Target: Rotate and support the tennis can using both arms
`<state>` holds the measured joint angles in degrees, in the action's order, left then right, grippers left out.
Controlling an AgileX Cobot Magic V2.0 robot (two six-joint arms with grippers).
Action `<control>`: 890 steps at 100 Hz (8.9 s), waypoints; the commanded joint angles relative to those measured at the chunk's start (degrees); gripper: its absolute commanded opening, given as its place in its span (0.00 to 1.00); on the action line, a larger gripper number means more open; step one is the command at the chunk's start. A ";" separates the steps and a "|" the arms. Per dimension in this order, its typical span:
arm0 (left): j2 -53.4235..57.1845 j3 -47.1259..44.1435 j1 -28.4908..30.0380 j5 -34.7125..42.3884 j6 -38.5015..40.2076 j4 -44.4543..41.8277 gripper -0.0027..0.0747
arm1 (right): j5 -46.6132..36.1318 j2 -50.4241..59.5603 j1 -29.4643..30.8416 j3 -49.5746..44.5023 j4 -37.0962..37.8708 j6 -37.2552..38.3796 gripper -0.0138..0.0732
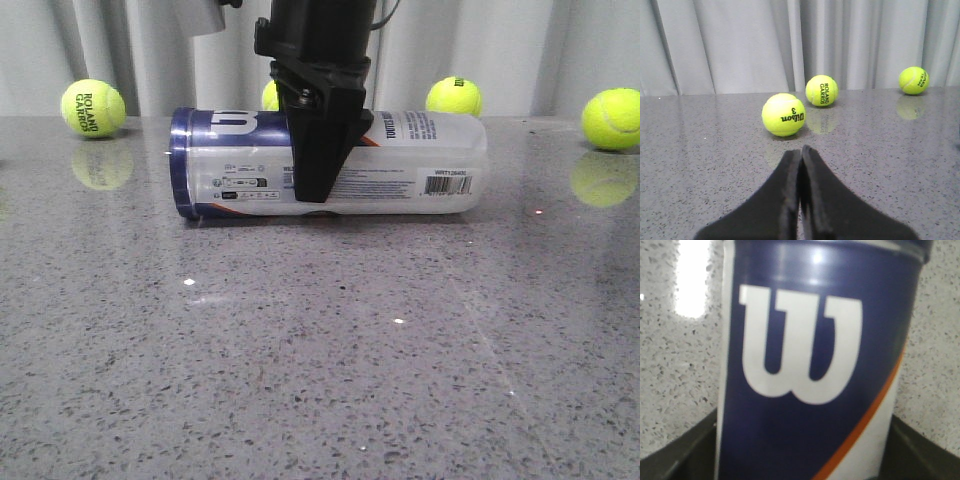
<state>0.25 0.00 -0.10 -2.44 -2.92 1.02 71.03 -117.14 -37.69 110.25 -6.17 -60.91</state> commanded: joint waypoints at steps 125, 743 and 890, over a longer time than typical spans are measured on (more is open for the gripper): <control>1.81 -2.50 0.00 4.36 0.15 0.05 0.01 | 5.06 12.86 0.09 1.71 3.50 15.94 0.92; -99.50 58.72 -8.64 -67.67 -54.03 94.03 0.67 | -32.76 108.08 12.82 -80.44 9.75 64.19 0.08; -88.89 92.67 -9.10 -71.01 -33.01 56.83 0.01 | -32.76 108.08 12.82 -80.44 9.75 64.19 0.08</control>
<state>-92.33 86.20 -8.49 -69.14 -41.58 62.89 42.75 -8.44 -25.18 28.44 2.81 3.53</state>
